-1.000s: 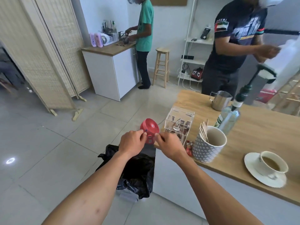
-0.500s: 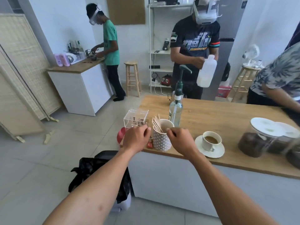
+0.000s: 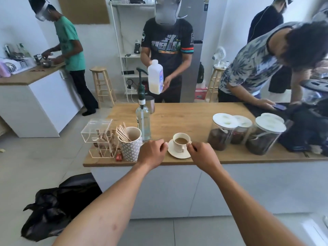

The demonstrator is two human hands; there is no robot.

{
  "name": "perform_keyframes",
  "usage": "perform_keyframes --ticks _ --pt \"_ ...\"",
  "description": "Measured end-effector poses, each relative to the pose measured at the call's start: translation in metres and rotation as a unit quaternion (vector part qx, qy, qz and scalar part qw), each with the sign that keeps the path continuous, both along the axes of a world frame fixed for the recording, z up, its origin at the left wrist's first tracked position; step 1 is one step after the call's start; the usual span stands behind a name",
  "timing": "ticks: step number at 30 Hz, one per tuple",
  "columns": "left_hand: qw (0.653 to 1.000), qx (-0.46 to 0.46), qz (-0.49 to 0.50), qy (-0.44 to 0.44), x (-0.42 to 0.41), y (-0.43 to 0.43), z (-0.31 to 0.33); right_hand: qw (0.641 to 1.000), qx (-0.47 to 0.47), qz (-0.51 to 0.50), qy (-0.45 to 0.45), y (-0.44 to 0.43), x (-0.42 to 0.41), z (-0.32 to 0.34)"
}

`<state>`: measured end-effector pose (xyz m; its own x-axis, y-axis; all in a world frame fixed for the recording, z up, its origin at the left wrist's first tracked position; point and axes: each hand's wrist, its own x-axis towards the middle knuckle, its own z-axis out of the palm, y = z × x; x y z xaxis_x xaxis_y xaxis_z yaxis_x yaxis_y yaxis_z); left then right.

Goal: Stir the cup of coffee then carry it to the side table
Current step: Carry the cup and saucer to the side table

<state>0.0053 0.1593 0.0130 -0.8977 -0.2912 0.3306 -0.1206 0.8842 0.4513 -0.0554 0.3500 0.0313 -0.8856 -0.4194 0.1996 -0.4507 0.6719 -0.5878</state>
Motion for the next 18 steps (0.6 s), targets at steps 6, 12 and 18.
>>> perform_keyframes --ticks 6,12,18 --pt "0.999 0.003 -0.034 -0.009 -0.022 0.023 -0.009 0.999 -0.028 -0.025 -0.011 0.03 -0.025 -0.016" --pt "1.0 0.002 -0.02 0.013 -0.048 0.02 -0.023 0.998 -0.047 -0.042 -0.028 0.03 -0.054 -0.031" --pt "1.0 0.028 0.006 0.007 -0.086 0.002 -0.048 0.993 -0.047 -0.074 -0.077 0.019 -0.087 -0.054"
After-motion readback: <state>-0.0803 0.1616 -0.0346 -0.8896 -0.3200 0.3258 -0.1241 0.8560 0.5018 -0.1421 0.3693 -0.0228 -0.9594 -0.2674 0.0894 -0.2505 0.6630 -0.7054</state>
